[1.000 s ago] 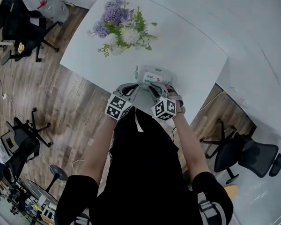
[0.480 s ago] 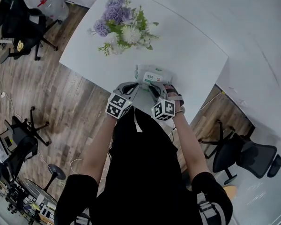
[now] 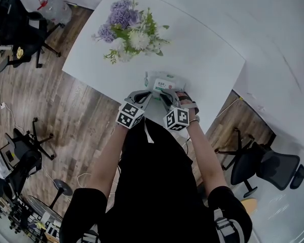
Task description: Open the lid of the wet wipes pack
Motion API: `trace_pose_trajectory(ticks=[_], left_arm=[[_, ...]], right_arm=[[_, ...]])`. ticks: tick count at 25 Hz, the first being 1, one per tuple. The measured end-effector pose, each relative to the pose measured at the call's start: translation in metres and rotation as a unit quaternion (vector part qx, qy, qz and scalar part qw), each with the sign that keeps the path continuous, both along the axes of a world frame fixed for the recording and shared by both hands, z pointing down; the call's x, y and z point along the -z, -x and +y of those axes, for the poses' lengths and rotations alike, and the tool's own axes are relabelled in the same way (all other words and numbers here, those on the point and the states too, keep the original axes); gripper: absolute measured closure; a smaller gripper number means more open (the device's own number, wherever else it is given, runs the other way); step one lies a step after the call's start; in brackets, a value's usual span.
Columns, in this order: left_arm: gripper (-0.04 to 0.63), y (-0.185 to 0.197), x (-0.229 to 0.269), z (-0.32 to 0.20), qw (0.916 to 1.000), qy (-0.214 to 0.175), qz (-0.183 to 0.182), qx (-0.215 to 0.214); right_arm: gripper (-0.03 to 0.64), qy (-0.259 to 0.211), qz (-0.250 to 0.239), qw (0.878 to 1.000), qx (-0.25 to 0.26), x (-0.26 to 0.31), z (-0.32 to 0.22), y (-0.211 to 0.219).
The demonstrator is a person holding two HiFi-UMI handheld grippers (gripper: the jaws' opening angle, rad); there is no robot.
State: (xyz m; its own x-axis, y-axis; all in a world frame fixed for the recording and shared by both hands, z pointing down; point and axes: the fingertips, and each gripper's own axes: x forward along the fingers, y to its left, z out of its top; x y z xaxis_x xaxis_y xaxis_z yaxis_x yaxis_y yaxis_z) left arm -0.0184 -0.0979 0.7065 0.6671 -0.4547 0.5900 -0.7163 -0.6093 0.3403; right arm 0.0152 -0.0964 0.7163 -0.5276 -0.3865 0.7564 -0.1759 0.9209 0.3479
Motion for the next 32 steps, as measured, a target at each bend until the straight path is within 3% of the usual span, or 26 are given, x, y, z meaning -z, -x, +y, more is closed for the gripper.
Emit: trace_pose_trajectory(ticks=[20, 32], left_arm=[[0.572, -0.006, -0.014, -0.007, 0.9998, 0.015, -0.001, -0.015], [0.572, -0.007, -0.015, -0.007, 0.9994, 0.026, -0.005, -0.022]], right_arm=[[0.548, 0.039, -0.007, 0.999, -0.019, 0.002, -0.001, 0.000], [0.565, 0.040, -0.003, 0.999, -0.025, 0.009, -0.001, 0.000]])
